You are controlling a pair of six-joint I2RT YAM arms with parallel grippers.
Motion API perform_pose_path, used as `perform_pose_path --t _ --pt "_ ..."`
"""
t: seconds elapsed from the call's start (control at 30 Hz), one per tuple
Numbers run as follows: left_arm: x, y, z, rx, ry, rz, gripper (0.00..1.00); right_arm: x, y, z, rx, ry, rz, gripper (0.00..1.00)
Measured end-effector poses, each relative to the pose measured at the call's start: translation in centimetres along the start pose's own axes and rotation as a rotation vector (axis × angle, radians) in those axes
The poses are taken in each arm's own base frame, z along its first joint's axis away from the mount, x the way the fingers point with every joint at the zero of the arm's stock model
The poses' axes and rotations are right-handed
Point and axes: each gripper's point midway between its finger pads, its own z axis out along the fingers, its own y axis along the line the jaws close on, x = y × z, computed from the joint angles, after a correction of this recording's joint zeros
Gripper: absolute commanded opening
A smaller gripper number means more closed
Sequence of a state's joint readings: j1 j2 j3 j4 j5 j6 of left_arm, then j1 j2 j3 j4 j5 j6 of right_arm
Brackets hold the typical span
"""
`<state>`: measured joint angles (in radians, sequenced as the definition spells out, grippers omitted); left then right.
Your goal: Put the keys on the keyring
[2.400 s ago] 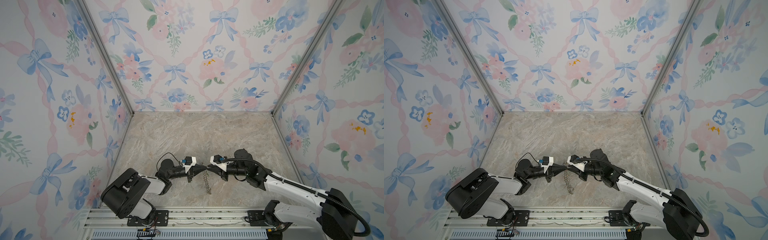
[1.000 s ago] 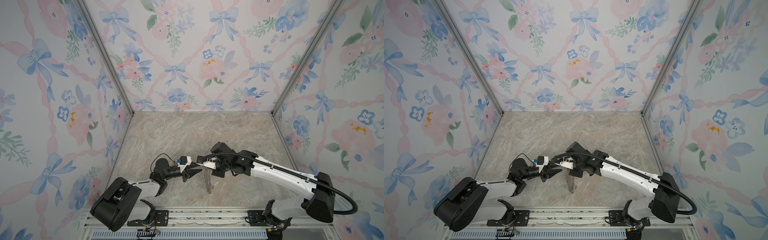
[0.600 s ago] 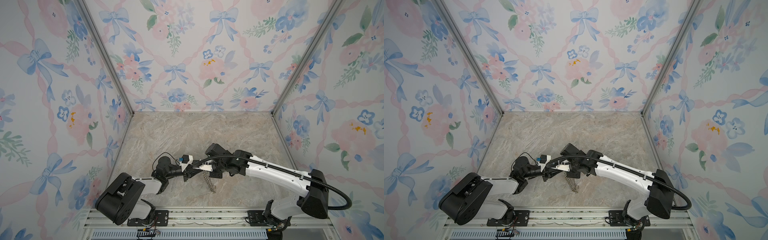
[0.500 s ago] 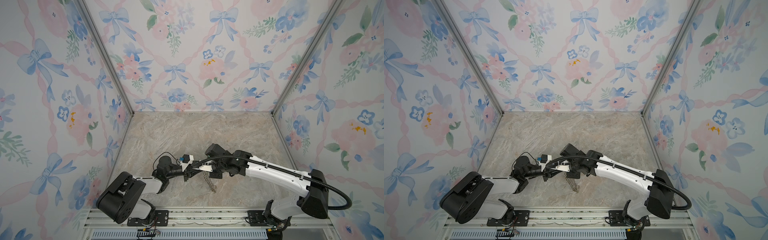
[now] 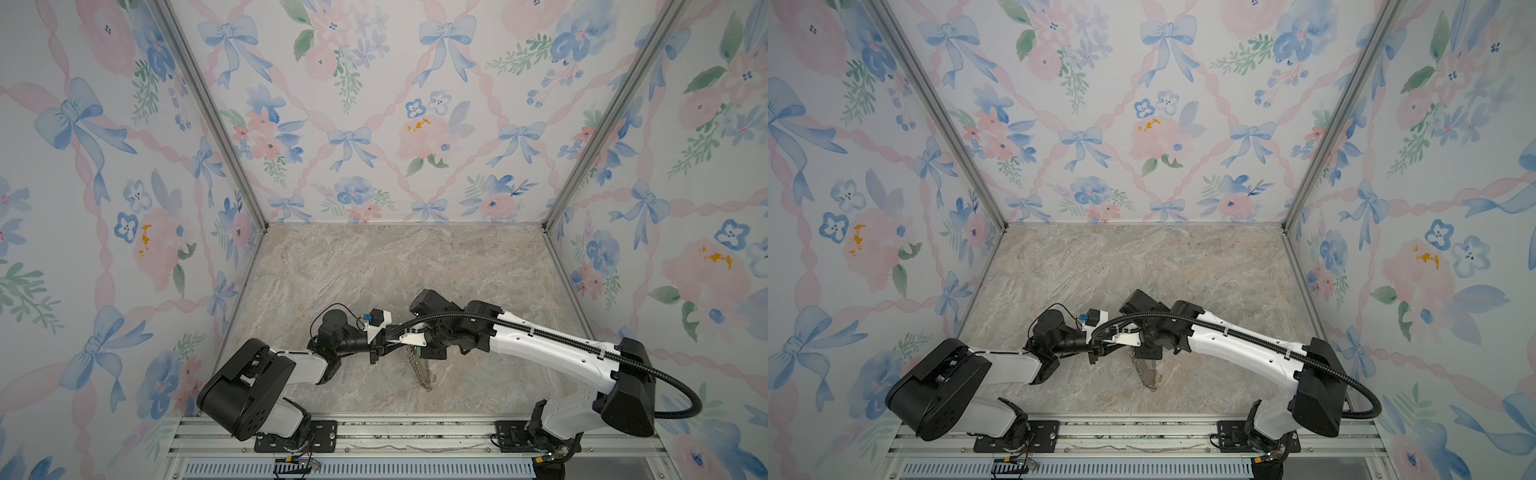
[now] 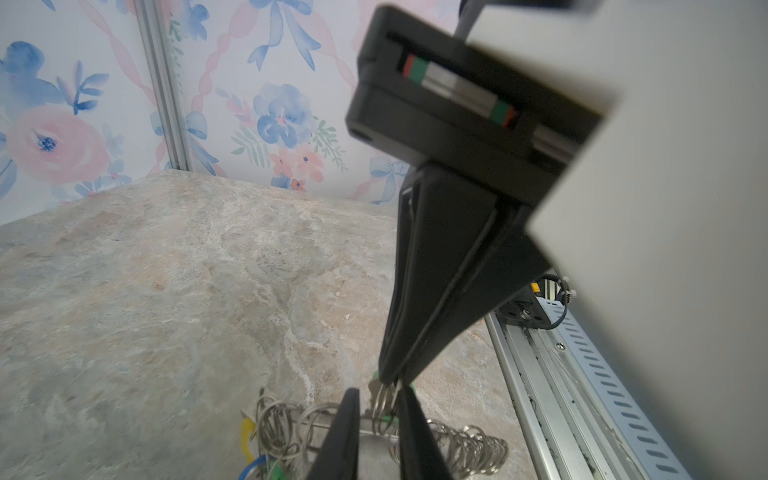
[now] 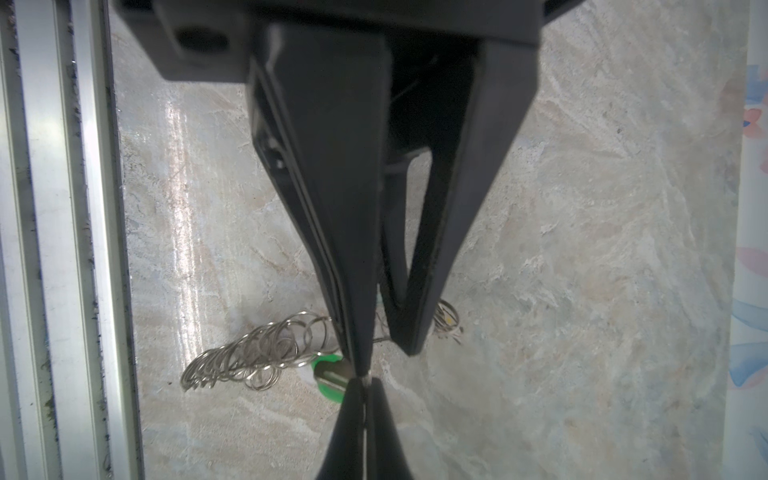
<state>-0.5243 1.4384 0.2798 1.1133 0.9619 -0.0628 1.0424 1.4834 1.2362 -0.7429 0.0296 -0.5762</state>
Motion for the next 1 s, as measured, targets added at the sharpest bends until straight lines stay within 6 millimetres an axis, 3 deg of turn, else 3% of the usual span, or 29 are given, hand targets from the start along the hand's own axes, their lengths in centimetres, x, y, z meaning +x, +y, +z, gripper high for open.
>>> perform_pose_path --t 0.2,0.43,0.57,0.67,0.9,1.0 --pt "0.1 -0.3 0.2 0.022 0.008 -0.020 0.09 0.0 -0.1 0.1 -0.010 -0.008 0.010 0.00" --pt "0.3 -0.3 0.4 0.042 0.016 -0.049 0.08 0.3 -0.3 0.3 -0.016 -0.018 0.017 0.00" --pt "0.5 -0.3 0.5 0.051 0.021 -0.062 0.00 0.4 -0.3 0.5 -0.018 -0.028 0.022 0.00" --pt "0.6 -0.3 0.5 0.051 0.023 -0.070 0.00 0.5 -0.4 0.6 -0.015 -0.047 0.033 0.00" --pt "0.3 0.6 0.6 -0.005 0.013 -0.026 0.00 0.5 -1.9 -0.2 0.007 -0.211 0.201 0.16" --pt "0.6 0.8 0.7 -0.022 0.022 -0.023 0.00 0.3 -2.6 -0.9 0.027 -0.299 0.251 0.18"
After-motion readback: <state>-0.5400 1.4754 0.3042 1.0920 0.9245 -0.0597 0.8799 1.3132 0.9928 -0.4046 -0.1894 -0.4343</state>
